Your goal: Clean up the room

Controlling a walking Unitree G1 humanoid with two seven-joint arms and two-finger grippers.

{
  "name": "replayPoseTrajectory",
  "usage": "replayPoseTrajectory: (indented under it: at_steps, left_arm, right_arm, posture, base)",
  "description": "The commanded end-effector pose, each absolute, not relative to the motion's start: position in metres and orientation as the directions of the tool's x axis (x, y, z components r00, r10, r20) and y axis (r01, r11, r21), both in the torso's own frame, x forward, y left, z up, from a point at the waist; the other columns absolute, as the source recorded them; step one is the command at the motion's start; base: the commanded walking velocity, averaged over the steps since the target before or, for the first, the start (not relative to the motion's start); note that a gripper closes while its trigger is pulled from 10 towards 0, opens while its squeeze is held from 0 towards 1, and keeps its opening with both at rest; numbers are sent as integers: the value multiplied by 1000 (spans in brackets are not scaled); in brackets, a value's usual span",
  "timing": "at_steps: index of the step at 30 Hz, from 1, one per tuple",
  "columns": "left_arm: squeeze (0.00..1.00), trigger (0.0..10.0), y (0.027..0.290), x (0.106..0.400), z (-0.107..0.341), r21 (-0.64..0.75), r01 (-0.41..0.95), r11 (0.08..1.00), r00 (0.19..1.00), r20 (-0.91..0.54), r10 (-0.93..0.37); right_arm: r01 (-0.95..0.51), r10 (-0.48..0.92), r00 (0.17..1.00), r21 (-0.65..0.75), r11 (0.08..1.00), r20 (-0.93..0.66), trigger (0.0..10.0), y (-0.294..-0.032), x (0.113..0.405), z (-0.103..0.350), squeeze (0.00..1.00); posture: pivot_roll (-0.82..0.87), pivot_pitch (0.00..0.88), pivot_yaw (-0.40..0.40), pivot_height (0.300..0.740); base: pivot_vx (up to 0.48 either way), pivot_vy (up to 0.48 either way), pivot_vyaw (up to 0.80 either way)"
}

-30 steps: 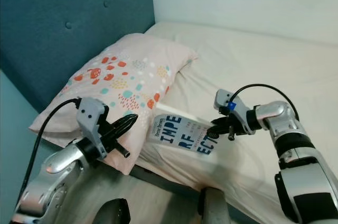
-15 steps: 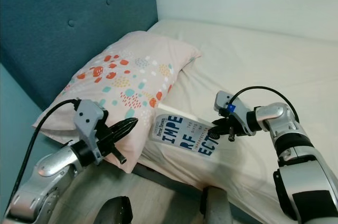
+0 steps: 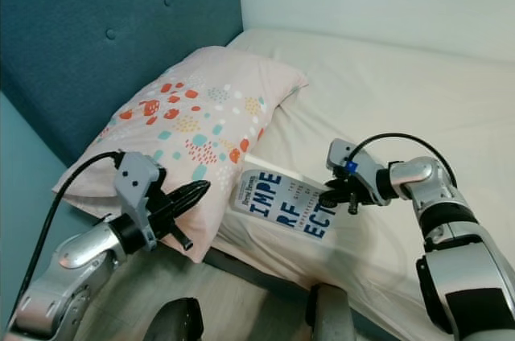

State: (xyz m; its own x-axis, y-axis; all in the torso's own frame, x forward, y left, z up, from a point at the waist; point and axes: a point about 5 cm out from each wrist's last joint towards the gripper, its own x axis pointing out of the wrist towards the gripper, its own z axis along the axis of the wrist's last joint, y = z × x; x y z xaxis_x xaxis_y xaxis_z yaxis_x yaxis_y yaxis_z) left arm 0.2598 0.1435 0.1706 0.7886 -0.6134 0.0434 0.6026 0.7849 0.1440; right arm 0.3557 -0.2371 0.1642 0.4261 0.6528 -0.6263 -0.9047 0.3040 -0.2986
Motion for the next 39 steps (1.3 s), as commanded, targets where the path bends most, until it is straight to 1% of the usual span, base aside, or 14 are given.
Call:
replayPoseTrajectory:
  at_steps: [1,3,4,5,20,22,23,25,29,30,32,35,36,39]
  left_arm:
    - [0,10000,142,258,171,157,604,782,787,36,-615]
    - [0,10000,142,259,171,158,598,786,792,37,-610]
    - [0,10000,143,259,171,159,592,790,796,39,-604]
    - [0,10000,143,260,171,159,588,793,798,40,-601]
    - [0,10000,142,265,176,161,572,804,808,61,-586]
    - [0,10000,139,266,175,154,568,808,810,67,-582]
    - [0,10000,139,266,175,154,568,808,810,67,-582]
    - [0,10000,136,267,169,130,557,820,822,60,-567]
    - [0,10000,129,266,157,45,546,837,836,43,-548]
    - [0,10000,129,266,157,45,546,837,836,43,-548]
    - [0,10000,129,267,151,32,525,850,850,37,-526]
    - [0,10000,129,268,149,22,512,859,858,32,-513]
    - [0,10000,131,271,145,10,489,872,872,27,-489]
    - [0,10000,135,276,142,20,430,902,902,17,-431]
  right_arm:
    - [-905,618,425,-302,299,-661,10000,-243,354,162,525]
    - [-895,608,447,-333,298,-656,10000,-243,355,164,498]
    - [-882,598,471,-365,298,-649,10000,-243,357,165,306]
    - [-874,592,484,-380,301,-644,10000,-243,358,166,0]
    - [-754,572,637,-570,326,-516,10000,-238,375,204,0]
    - [-695,582,694,-605,388,-424,10000,-233,381,222,0]
    - [-695,582,694,-605,388,-424,10000,-233,381,222,0]
    - [-640,599,744,-575,510,-297,10000,-227,388,234,0]
    - [-629,650,756,-349,695,-69,10000,-201,390,214,0]
    - [-629,650,756,-349,695,-69,10000,-201,390,214,0]
    - [-638,665,746,-248,729,38,10000,-176,381,189,0]
    - [-624,650,756,-218,750,73,10000,-165,375,177,0]
    - [-591,617,781,-204,780,93,10000,-152,365,162,0]
    - [-552,573,814,-179,815,98,10000,-139,354,146,0]
  posture:
    - [93,177,-8,567]
    - [93,177,-8,567]
    - [93,177,-7,567]
    - [93,177,-6,567]
    - [86,168,0,567]
    - [71,154,-8,567]
    - [71,154,-8,567]
    - [57,132,-23,567]
    - [33,84,-41,567]
    - [33,84,-41,567]
    - [29,70,-35,567]
    - [19,57,-27,567]
    - [8,45,-15,567]
    - [-3,41,-6,567]
  base:
    - [0,0,0]
    - [0,0,0]
    - [0,0,0]
    - [0,0,0]
    - [0,0,0]
    - [0,0,0]
    - [0,0,0]
    - [0,0,0]
    - [0,0,0]
    - [0,0,0]
    - [0,0,0]
    - [0,0,0]
    - [0,0,0]
    - [0,0,0]
